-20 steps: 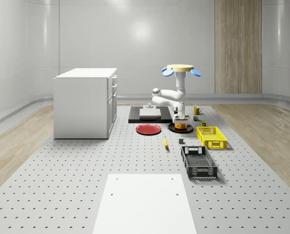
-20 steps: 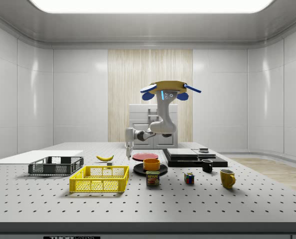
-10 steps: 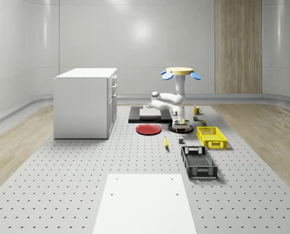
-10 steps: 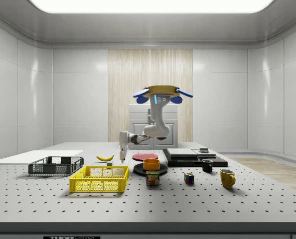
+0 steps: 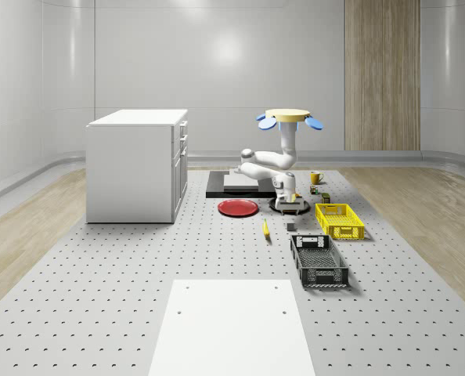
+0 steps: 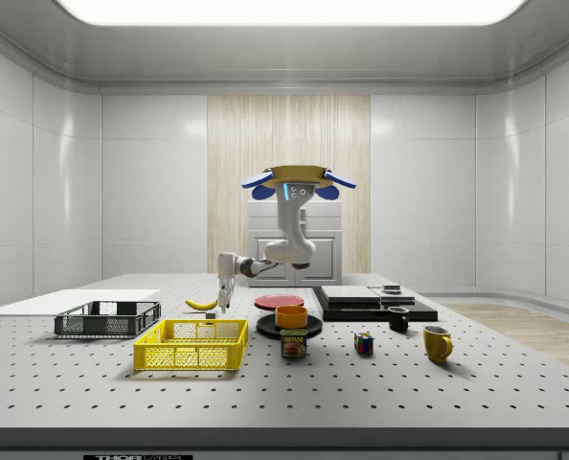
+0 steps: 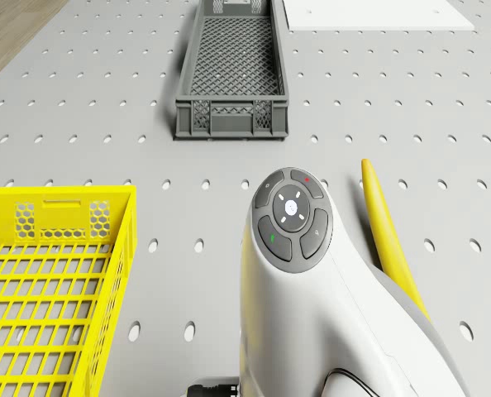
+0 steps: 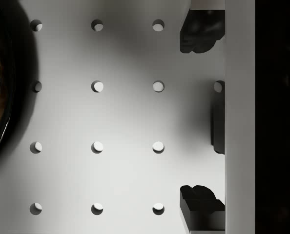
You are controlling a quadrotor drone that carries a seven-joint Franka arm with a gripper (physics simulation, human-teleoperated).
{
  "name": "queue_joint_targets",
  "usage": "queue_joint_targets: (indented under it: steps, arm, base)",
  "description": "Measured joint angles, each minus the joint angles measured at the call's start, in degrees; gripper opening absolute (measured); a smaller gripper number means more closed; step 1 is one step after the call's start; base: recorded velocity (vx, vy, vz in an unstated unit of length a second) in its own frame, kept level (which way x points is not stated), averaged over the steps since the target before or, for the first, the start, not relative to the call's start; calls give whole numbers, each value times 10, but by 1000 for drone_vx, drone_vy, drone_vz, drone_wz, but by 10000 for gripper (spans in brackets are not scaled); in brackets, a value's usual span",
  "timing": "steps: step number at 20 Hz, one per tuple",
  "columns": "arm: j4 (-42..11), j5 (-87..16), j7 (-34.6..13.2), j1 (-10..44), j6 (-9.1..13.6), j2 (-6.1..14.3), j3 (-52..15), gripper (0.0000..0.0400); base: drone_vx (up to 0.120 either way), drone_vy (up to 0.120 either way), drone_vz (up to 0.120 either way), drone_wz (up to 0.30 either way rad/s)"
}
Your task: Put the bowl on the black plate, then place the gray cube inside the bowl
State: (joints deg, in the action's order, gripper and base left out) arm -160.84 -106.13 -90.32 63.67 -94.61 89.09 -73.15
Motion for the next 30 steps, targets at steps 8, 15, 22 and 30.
queue_joint_targets:
  steps: [8,15,22,30]
  arm:
    - [0,0,0,0,-1,1,0,400]
    - [0,-1,0,1,-2,1,1,400]
    - [8,-35,0,4,-16,2,38,400]
    - [13,-69,6,-2,-29,1,74,400]
  base:
    - [120,-15,0,0]
    - [80,0,0,0]
    - [0,0,0,0]
    - [0,0,0,0]
